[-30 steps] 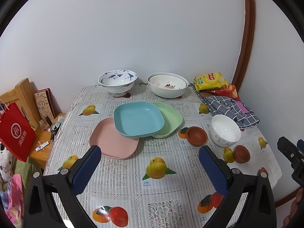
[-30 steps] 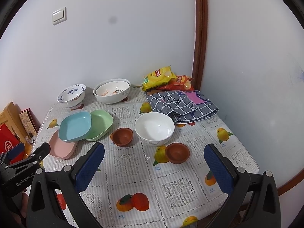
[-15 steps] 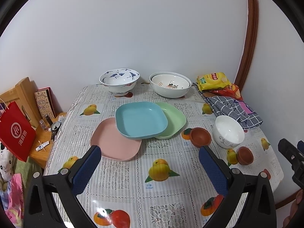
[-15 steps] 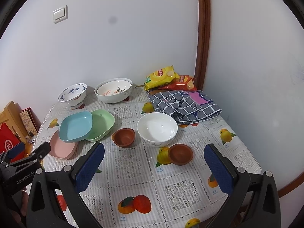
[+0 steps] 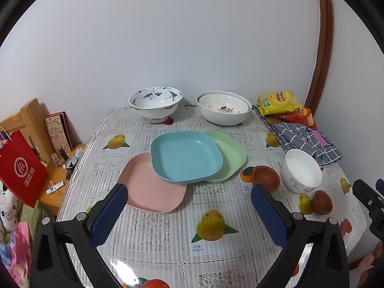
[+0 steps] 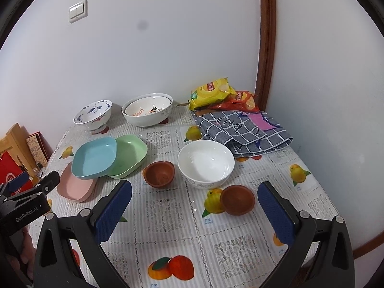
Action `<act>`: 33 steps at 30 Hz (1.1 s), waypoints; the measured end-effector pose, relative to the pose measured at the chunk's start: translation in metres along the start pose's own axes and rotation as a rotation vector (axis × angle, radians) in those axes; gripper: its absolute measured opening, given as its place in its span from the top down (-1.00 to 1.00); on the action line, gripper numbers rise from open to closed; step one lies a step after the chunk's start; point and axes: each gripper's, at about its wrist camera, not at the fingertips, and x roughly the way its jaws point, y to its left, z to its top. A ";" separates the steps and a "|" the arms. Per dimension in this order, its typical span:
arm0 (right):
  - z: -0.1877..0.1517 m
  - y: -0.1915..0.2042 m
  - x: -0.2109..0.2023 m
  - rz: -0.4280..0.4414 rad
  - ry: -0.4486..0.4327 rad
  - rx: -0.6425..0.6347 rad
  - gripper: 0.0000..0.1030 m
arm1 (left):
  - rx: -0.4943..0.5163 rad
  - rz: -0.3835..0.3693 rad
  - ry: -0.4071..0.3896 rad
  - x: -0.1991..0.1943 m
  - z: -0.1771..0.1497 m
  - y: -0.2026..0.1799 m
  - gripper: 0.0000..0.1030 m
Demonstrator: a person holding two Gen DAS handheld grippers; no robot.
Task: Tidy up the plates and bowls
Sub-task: 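Move both grippers to the light-blue plate rim and close on it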
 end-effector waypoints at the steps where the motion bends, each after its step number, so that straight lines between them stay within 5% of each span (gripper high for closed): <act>1: 0.001 0.001 0.002 0.003 -0.001 -0.002 -0.99 | -0.001 0.003 0.004 0.003 0.001 0.001 -1.00; 17: 0.023 0.031 0.058 0.134 0.056 -0.034 -0.94 | 0.018 0.005 0.078 0.051 0.013 0.010 -0.89; 33: 0.021 0.082 0.128 0.224 0.141 -0.093 -0.59 | -0.028 0.029 0.139 0.111 0.027 0.042 -0.84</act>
